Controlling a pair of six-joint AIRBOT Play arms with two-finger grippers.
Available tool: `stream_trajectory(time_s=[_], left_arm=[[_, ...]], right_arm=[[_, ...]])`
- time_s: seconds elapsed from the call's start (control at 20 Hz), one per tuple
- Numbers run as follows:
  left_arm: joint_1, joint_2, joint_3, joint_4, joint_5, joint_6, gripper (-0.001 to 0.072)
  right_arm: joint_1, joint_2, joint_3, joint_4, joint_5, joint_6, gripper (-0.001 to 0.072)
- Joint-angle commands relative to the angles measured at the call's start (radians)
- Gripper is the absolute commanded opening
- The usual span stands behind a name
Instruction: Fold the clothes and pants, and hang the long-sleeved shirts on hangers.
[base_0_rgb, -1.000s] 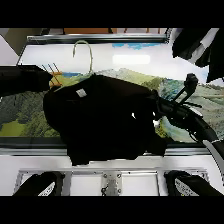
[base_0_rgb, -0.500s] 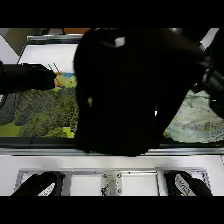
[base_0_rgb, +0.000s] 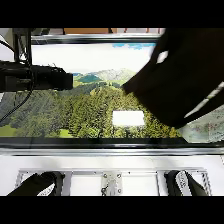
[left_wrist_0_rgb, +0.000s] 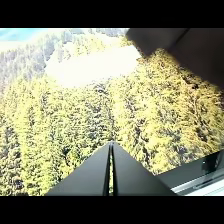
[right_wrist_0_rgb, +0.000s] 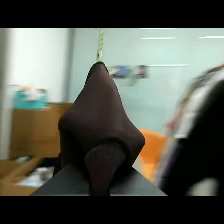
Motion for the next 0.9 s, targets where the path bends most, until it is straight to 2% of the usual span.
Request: stream_trajectory(time_s=[0.0, 0.15, 0.5, 0.85], left_arm=[[-0.003, -0.009, 0.0, -0.001, -0.001, 0.002, 0.0013], [-0.003, -0.009, 0.0, -0.001, -0.001, 0.002, 0.0013], [-0.003, -0.009, 0.0, -0.002, -0.004, 0.002, 0.0013], [-0.003, -0.009, 0.0, -0.009, -0.005, 0.001, 0.0013]], right_arm=[[-0.089, 0.01, 0.097, -0.121, -0.292, -0.001, 0.0011], [-0.089, -0.005, 0.182, -0.227, -0.537, -0.001, 0.0011], [-0.089, -0.137, 0.409, -0.243, -0.866, -0.054, 0.0011], [-0.106, -0.262, 0.531, -0.241, -0.977, -0.049, 0.0011]])
